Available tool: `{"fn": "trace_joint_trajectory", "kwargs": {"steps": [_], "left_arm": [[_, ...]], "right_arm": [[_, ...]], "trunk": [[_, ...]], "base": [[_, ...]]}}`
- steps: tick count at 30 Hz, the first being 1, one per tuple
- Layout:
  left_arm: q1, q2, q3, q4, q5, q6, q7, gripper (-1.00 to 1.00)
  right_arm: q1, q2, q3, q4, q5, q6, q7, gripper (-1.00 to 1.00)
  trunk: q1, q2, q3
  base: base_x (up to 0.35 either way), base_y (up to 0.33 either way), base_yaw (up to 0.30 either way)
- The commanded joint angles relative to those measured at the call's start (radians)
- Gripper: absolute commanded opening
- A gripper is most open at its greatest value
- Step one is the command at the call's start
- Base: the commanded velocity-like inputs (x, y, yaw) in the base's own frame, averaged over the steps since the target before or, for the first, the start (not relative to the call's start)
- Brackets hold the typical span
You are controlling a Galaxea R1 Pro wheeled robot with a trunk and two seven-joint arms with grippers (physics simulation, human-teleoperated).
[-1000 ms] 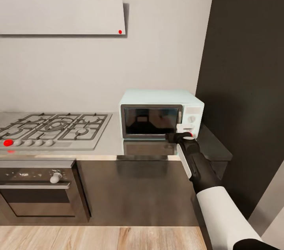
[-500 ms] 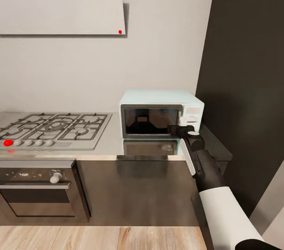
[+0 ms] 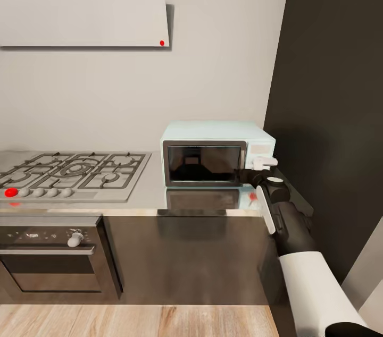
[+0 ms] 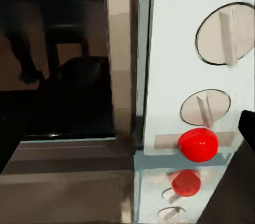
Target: In the kitchen, take the popcorn bag from the countertop, put it into the microwave, and heat it until the popcorn is cooked so the cooked popcorn ends up inside the bag.
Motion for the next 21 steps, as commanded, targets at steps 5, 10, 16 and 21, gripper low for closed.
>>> {"fn": "trace_joint_trajectory", "kwargs": {"steps": [5, 10, 16, 21], "left_arm": [[0.000, 0.000, -0.002, -0.001, 0.006, -0.001, 0.001, 1.00], [0.000, 0.000, -0.002, -0.001, 0.007, -0.001, 0.000, 1.00], [0.000, 0.000, -0.002, -0.001, 0.007, -0.001, 0.001, 1.00], [0.000, 0.000, -0.002, -0.001, 0.006, -0.001, 0.000, 1.00]], "right_arm": [[-0.001, -0.021, 0.001, -0.002, 0.003, 0.005, -0.001, 1.00], [-0.001, -0.014, 0.009, -0.003, 0.006, 0.004, -0.008, 1.00], [-0.001, -0.002, 0.011, -0.055, 0.006, 0.004, -0.011, 1.00], [-0.001, 0.000, 0.011, -0.062, 0.005, 0.004, -0.011, 1.00]], "trunk": [[0.000, -0.001, -0.001], [0.000, -0.001, -0.001], [0.000, -0.001, -0.001], [0.000, -0.001, -0.001]], "base": [[0.000, 0.000, 0.000], [0.000, 0.000, 0.000], [0.000, 0.000, 0.000], [0.000, 0.000, 0.000]]}}
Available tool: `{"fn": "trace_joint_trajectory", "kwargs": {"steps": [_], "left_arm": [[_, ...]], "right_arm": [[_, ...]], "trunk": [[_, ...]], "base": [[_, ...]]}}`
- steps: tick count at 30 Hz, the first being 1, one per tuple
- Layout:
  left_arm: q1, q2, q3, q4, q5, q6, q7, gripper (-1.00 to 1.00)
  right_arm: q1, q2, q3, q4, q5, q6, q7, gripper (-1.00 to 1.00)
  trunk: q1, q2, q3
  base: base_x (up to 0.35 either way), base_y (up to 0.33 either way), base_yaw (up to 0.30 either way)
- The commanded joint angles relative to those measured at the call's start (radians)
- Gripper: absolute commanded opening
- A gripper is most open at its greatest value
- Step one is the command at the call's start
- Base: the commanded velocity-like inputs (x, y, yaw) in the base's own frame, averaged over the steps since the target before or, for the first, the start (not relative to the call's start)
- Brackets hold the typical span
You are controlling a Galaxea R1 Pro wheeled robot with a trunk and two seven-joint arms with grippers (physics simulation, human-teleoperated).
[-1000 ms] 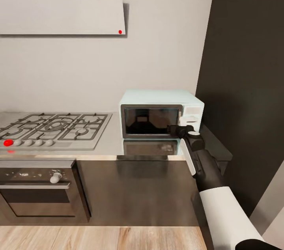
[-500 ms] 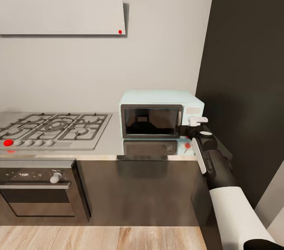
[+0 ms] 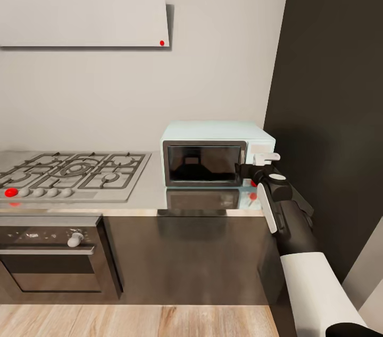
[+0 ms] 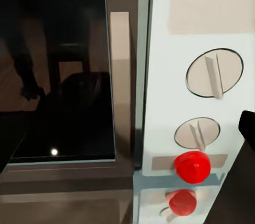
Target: In the kitchen, take the popcorn bag from the countertop, put it into the microwave, and heat it until the popcorn is cooked so the cooked popcorn ends up inside the bag.
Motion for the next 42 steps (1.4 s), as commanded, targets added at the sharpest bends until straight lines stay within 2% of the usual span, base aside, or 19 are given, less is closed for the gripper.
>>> {"fn": "trace_joint_trajectory", "kwargs": {"steps": [1, 20, 24, 30, 35, 42], "left_arm": [[0.000, 0.000, -0.002, -0.001, 0.006, -0.001, 0.001, 1.00], [0.000, 0.000, -0.002, -0.001, 0.006, -0.001, 0.001, 1.00], [0.000, 0.000, -0.002, -0.001, 0.006, -0.001, 0.001, 1.00], [0.000, 0.001, -0.003, -0.003, 0.005, -0.001, 0.000, 1.00], [0.000, 0.001, -0.003, -0.003, 0.005, -0.001, 0.000, 1.00], [0.000, 0.001, -0.003, -0.003, 0.004, -0.001, 0.000, 1.00]], "right_arm": [[-0.001, 0.000, 0.002, -0.002, 0.001, 0.005, -0.004, 1.00], [-0.001, -0.007, 0.003, -0.005, -0.003, 0.006, 0.000, 1.00], [-0.001, -0.006, 0.082, -0.005, 0.002, 0.004, -0.003, 1.00], [-0.006, 0.000, 0.049, 0.021, 0.004, 0.015, -0.015, 1.00], [-0.007, -0.010, 0.049, 0.044, 0.006, 0.013, -0.018, 1.00], [-0.007, -0.009, 0.049, 0.045, 0.012, 0.014, -0.020, 1.00]], "trunk": [[0.000, -0.001, -0.001], [0.000, -0.001, -0.001], [0.000, -0.001, -0.001], [0.000, -0.001, -0.001], [0.000, -0.001, -0.001], [0.000, -0.001, -0.001]], "base": [[0.000, 0.000, 0.000], [0.000, 0.000, 0.000], [0.000, 0.000, 0.000], [0.000, 0.000, 0.000], [0.000, 0.000, 0.000], [0.000, 0.000, 0.000]]}}
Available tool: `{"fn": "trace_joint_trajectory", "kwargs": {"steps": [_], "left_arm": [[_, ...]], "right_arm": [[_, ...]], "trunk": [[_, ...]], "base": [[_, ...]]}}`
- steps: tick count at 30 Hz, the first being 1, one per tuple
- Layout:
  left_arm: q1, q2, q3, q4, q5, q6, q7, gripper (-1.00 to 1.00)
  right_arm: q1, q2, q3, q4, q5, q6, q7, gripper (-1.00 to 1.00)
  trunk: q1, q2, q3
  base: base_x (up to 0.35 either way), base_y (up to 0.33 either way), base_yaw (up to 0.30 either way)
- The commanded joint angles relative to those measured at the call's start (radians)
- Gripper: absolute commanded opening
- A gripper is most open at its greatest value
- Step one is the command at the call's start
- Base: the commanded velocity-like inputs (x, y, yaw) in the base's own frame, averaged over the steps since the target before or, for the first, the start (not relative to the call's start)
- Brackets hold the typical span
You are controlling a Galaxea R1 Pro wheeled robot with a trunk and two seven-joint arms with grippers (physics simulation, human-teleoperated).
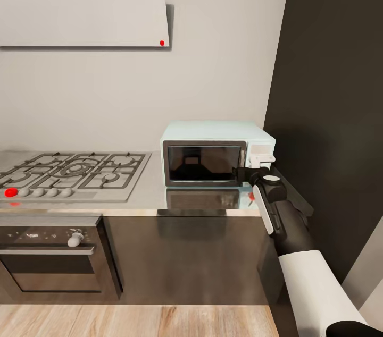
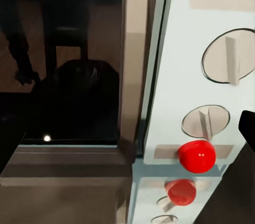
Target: In the kitchen, take the popcorn bag from the countertop, put it into the microwave, and heat it until the popcorn is cooked so the cooked popcorn ends up inside the bag.
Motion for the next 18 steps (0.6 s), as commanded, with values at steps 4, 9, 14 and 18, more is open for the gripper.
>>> {"fn": "trace_joint_trajectory", "kwargs": {"steps": [4, 9, 14, 18], "left_arm": [[0.000, 0.000, -0.002, -0.001, 0.006, -0.001, 0.001, 1.00], [0.000, 0.000, -0.002, -0.001, 0.006, -0.001, 0.001, 1.00], [0.000, 0.000, -0.002, -0.001, 0.006, -0.001, 0.001, 1.00], [0.000, 0.000, -0.002, -0.001, 0.006, -0.001, 0.001, 1.00]], "right_arm": [[-0.001, 0.000, 0.000, -0.002, 0.000, 0.006, -0.004, 1.00], [-0.001, 0.001, -0.002, -0.007, -0.007, 0.004, -0.004, 1.00], [-0.001, 0.001, -0.080, -0.011, -0.011, 0.004, -0.003, 1.00], [-0.001, 0.000, -0.098, -0.013, -0.009, 0.006, -0.002, 1.00]], "trunk": [[0.000, -0.001, -0.001], [0.000, -0.001, -0.001], [0.000, -0.001, -0.001], [0.000, -0.001, -0.001]], "base": [[0.000, 0.000, 0.000], [0.000, 0.000, 0.000], [0.000, 0.000, 0.000], [0.000, 0.000, 0.000]]}}
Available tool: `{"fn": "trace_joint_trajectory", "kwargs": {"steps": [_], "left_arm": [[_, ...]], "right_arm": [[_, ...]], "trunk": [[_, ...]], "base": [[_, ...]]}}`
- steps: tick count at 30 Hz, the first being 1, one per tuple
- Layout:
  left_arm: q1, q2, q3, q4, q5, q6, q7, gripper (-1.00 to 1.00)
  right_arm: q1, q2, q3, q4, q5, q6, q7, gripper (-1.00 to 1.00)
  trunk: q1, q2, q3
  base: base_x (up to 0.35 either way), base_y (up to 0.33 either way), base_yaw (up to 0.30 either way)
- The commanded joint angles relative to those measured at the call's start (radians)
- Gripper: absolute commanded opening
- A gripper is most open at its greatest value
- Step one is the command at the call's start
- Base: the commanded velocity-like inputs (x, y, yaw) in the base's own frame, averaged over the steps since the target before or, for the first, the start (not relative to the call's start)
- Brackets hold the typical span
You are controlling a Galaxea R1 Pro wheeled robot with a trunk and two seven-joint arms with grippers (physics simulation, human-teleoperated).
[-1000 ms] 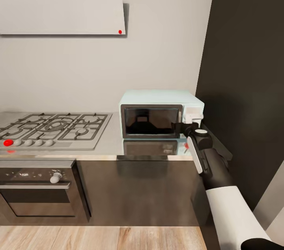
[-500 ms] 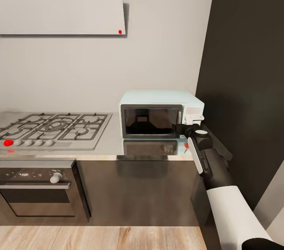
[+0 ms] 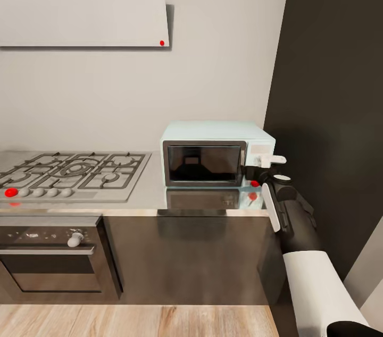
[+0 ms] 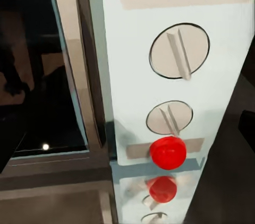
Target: In the kitchen, take the popcorn bag from the countertop, put it into the microwave, and heat it until the popcorn is cooked so the cooked popcorn ends up inside the bag.
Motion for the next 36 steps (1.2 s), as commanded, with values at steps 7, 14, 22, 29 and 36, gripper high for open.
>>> {"fn": "trace_joint_trajectory", "kwargs": {"steps": [7, 14, 22, 29, 36], "left_arm": [[0.000, 0.000, -0.002, -0.001, 0.006, -0.001, 0.001, 1.00], [0.000, 0.000, -0.001, -0.001, 0.006, -0.001, 0.001, 1.00], [0.000, 0.000, -0.001, -0.001, 0.006, -0.001, 0.002, 1.00], [0.000, 0.000, -0.001, -0.001, 0.006, -0.001, 0.002, 1.00], [0.000, 0.000, -0.001, -0.001, 0.006, -0.001, 0.002, 1.00]], "right_arm": [[-0.001, 0.012, 0.003, -0.003, 0.010, 0.010, -0.002, 1.00], [-0.001, 0.012, 0.004, -0.005, 0.013, 0.009, -0.002, 1.00], [-0.001, 0.011, 0.005, -0.005, 0.010, 0.009, 0.001, 1.00], [-0.001, 0.011, 0.007, -0.004, 0.011, 0.009, 0.002, 1.00], [-0.001, 0.013, 0.045, -0.003, 0.035, -0.002, 0.000, 1.00]], "trunk": [[0.000, -0.001, -0.001], [0.000, -0.001, -0.001], [0.000, -0.001, -0.001], [0.000, -0.001, -0.001], [0.000, -0.001, -0.001]], "base": [[0.000, 0.000, 0.000], [0.000, 0.000, 0.000], [0.000, 0.050, 0.000], [0.000, 0.009, 0.000], [0.000, 0.018, 0.000]]}}
